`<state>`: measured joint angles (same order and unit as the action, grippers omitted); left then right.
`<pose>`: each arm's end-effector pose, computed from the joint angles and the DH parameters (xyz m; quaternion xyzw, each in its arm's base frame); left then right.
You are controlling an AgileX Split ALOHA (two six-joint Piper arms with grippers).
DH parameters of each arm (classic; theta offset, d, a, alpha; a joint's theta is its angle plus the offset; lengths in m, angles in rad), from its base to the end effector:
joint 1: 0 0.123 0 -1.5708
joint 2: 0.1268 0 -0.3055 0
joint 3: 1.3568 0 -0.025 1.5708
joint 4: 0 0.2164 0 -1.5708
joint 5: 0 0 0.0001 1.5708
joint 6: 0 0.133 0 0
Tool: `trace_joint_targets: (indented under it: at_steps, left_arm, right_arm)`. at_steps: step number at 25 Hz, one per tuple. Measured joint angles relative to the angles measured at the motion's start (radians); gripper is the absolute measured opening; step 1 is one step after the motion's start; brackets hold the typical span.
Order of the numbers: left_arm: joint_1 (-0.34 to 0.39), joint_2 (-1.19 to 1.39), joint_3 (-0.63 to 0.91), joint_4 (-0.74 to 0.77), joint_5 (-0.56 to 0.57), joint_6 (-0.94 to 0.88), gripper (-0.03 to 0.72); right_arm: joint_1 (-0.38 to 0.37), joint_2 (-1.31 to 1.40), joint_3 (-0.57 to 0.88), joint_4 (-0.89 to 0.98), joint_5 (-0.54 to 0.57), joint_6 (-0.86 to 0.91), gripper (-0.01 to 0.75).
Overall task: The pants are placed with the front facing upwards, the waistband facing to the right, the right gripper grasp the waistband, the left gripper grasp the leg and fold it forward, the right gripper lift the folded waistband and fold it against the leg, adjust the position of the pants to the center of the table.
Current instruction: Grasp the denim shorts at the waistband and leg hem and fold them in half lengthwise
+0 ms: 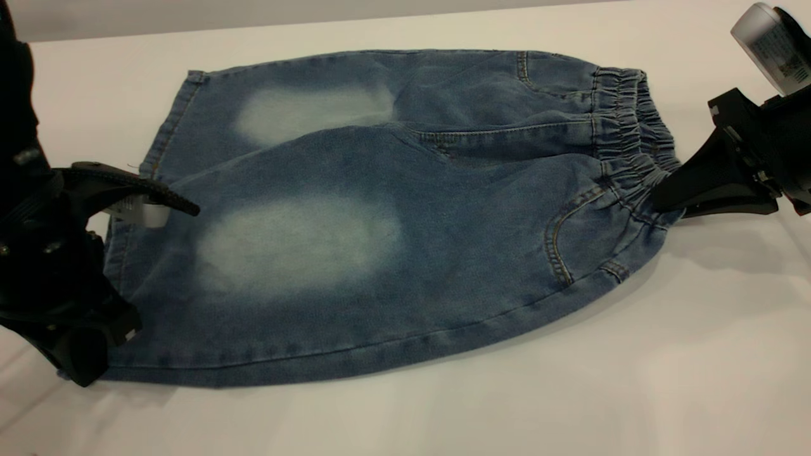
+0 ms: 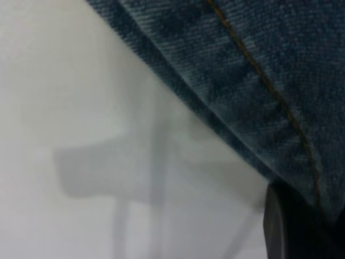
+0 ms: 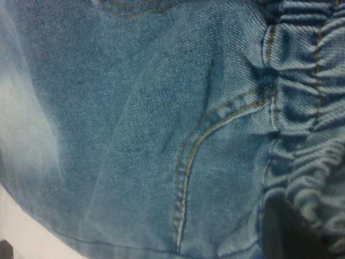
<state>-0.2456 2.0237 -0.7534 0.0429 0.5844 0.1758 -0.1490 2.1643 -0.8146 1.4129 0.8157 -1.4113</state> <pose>0.2396 -0.0568 0.0573 -0.2266 -0.9690 -0.0134 0.0978 0.3150 0.0495 0.0626 0.0090 0.9186 0.3802 0.1076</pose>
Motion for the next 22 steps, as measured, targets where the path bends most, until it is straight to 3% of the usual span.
trace_joint_targets:
  at_steps: [7, 12, 22]
  left_arm:
    - [-0.017, -0.028, -0.097, -0.011, 0.163, 0.035, 0.079]
    - [-0.064, -0.124, -0.109, -0.043, 0.166, 0.087, 0.079]
    - [-0.068, -0.322, -0.109, -0.054, 0.174, 0.086, 0.079]
  right_arm:
    - [0.0, 0.0, 0.0, 0.0, 0.023, -0.005, 0.036]
    - [0.0, 0.0, 0.0, 0.0, 0.033, -0.008, 0.036]
    - [0.0, 0.0, 0.0, 0.009, 0.084, -0.046, 0.035]
